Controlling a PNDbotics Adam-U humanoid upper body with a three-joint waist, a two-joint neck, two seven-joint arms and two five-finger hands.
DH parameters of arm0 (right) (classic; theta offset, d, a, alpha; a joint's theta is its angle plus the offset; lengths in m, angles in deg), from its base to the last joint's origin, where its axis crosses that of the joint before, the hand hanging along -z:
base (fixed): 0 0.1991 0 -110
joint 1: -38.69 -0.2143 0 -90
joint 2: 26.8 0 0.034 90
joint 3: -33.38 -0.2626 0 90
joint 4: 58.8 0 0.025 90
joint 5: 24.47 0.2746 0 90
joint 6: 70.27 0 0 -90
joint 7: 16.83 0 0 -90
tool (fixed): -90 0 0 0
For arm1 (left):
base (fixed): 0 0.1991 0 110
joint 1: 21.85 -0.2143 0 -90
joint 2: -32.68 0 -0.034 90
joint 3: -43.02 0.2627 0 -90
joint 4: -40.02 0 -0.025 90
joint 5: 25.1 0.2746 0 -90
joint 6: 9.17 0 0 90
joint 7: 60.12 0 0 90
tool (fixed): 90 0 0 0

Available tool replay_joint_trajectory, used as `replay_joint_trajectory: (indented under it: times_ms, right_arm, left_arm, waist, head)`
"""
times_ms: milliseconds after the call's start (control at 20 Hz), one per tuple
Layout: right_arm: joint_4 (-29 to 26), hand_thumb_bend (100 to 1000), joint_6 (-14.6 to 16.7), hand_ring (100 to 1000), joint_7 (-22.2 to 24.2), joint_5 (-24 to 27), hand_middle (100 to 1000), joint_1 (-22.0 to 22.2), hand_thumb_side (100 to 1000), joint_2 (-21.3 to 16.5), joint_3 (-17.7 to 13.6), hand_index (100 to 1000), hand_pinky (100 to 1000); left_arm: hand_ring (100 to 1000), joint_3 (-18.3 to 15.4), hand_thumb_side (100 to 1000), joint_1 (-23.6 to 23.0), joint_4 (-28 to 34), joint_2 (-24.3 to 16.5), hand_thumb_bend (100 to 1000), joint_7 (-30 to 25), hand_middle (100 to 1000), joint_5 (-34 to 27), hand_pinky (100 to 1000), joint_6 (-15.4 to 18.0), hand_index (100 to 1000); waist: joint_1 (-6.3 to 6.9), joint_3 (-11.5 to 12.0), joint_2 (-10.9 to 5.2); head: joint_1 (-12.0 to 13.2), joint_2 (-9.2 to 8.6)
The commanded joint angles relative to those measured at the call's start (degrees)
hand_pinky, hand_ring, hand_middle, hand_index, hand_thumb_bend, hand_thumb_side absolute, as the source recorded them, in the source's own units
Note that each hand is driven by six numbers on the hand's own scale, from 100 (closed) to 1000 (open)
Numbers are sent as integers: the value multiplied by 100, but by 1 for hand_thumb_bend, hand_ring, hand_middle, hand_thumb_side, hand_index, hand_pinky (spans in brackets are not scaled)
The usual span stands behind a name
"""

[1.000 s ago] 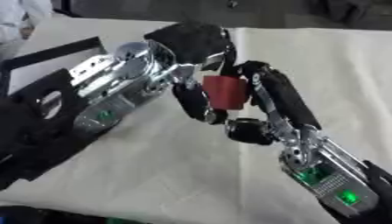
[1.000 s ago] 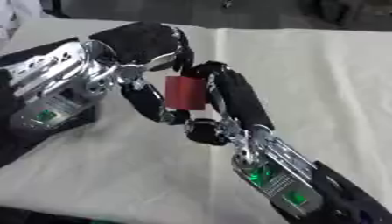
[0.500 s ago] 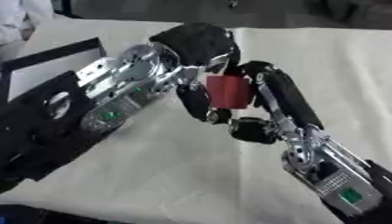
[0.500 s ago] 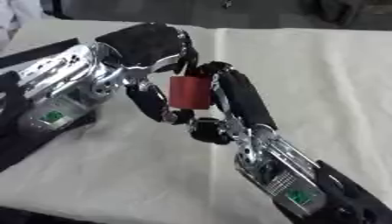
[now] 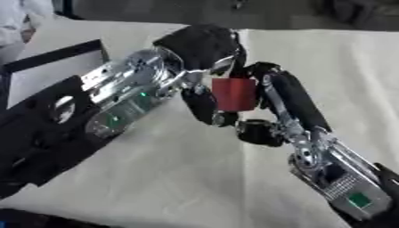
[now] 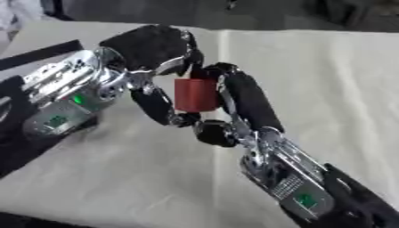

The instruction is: Pick up the objects with one hand, pass them to the other hand, and then place them into the box on the other side of the table.

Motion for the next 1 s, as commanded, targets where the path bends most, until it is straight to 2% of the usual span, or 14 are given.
replay_joint_trajectory:
  times_ms: [50, 300, 400, 450, 1000]
  right_arm:
    - [-495, 100, 103, 407, 22, 51, 519, -282, 100, 229, 60, 602, 373]
    - [-495, 100, 100, 409, 98, 22, 521, -288, 100, 220, 94, 603, 375]
    - [-495, 100, 107, 412, 133, -6, 523, -286, 100, 210, 99, 605, 378]
    - [-495, 100, 114, 416, 150, -28, 525, -284, 100, 203, 101, 606, 383]
    - [-495, 100, 194, 469, 452, -462, 568, -258, 100, 171, 121, 632, 468]
  left_arm:
    - [471, 91, 181, 37, -212, 86, 373, 175, 401, -3, 633, -66, 531]
    - [474, 102, 196, 42, -215, 104, 169, 329, 404, -87, 637, -128, 538]
    - [480, 109, 144, 47, -177, 99, 110, 330, 412, -133, 639, -153, 546]
    - [483, 116, 100, 50, -154, 94, 100, 314, 415, -149, 640, -163, 549]
    - [498, 124, 117, 72, 35, 64, 100, 95, 427, -147, 648, -236, 562]
  waist:
    - [-1, 2, -110]
    - [-2, -10, -110]
    - [-2, -14, -109]
    - [-2, -16, -109]
    - [-16, -18, -117]
  head:
    - [-17, -73]
    - [-11, -63]
    - [-8, -63]
    - [-5, -63]
    - [3, -79]
